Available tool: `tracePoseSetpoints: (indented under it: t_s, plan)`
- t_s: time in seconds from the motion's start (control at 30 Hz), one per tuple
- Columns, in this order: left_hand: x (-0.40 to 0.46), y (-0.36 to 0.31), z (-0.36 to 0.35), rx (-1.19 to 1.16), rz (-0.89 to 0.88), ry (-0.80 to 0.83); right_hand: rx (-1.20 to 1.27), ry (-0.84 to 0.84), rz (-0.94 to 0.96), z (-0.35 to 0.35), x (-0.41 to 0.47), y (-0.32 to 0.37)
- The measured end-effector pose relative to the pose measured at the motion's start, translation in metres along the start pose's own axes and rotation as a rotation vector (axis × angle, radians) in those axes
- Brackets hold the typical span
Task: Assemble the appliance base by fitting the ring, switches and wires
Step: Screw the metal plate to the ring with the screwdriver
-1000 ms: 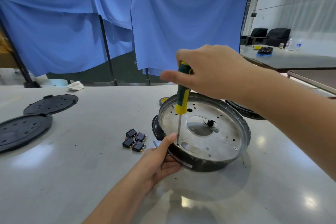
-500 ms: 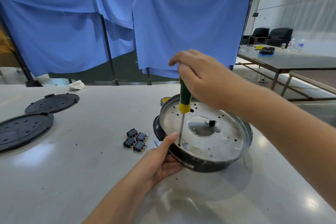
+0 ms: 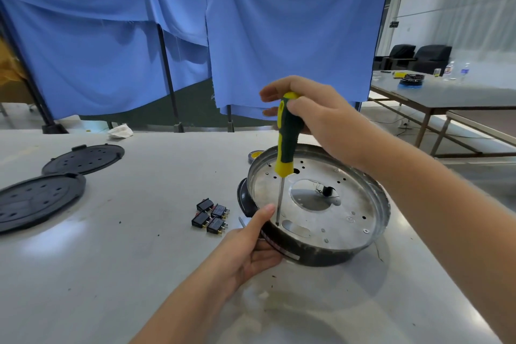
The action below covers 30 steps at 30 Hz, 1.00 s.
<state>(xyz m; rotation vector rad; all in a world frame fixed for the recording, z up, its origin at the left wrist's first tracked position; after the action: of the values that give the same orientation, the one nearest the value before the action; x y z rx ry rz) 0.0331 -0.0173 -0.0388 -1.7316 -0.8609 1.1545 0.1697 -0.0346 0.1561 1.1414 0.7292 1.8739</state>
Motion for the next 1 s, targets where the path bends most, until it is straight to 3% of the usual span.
tracePoseSetpoints:
  t_s: [0.1,0.17,0.23,0.27,0.37,0.43,0.57,0.7,0.77,0.83,0.93,1.0]
  plan:
    - [0.0004,0.0004,0.0000,0.006,-0.002,0.001,-0.343,-0.148,0.161,0.0028,-0.0007,0.0001]
    - [0.0004,-0.0001,0.0003,0.006,-0.007,-0.002,-0.701,-0.291,0.199,0.0027,-0.0021,-0.0003]
    - [0.0000,-0.0002,0.0000,0.007,-0.005,0.004,-0.880,-0.348,0.196,-0.0010,-0.0040,0.0005]
    - [-0.0002,-0.0002,-0.0003,0.009,-0.007,0.004,-0.816,-0.315,0.174,-0.0024,-0.0042,0.0005]
    - [0.0000,0.0000,-0.0002,0.013,-0.008,0.000,-0.277,-0.080,0.049,-0.0031,-0.0034,-0.0012]
    - [0.0002,-0.0007,-0.0001,0.012,-0.003,0.006,-0.136,-0.016,0.062,0.0006,-0.0025,-0.0003]
    - [0.0003,-0.0015,-0.0010,0.032,0.007,0.016,-0.236,-0.097,0.178,0.0026,-0.0009,-0.0005]
    - [0.0006,-0.0002,-0.0008,0.039,-0.001,0.011,-0.680,-0.270,0.225,0.0038,-0.0006,0.0037]
    - [0.0003,-0.0002,-0.0009,0.041,-0.005,0.010,-0.839,-0.276,0.209,-0.0005,-0.0028,0.0075]
    - [0.0001,-0.0005,-0.0010,0.047,-0.012,0.008,-0.756,-0.179,0.176,-0.0049,-0.0048,0.0070]
    - [-0.0009,-0.0013,-0.0011,0.055,-0.015,0.005,-0.302,-0.008,0.043,-0.0042,-0.0076,0.0061]
    - [-0.0015,-0.0016,-0.0007,0.057,-0.016,0.001,-0.161,0.017,0.062,-0.0013,-0.0071,0.0072]
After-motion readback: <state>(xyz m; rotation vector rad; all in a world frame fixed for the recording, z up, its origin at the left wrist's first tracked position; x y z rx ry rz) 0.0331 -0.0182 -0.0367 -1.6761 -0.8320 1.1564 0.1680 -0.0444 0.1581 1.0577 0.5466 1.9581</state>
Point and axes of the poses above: each hand's wrist, its own x-axis towards the middle knuckle, its own z-axis out of the back of the hand, y = z × x, the point moved 2 cm from there along x, towards the middle knuckle, and after that the axes turned 4 degrees about x, right-handed, at the moved point
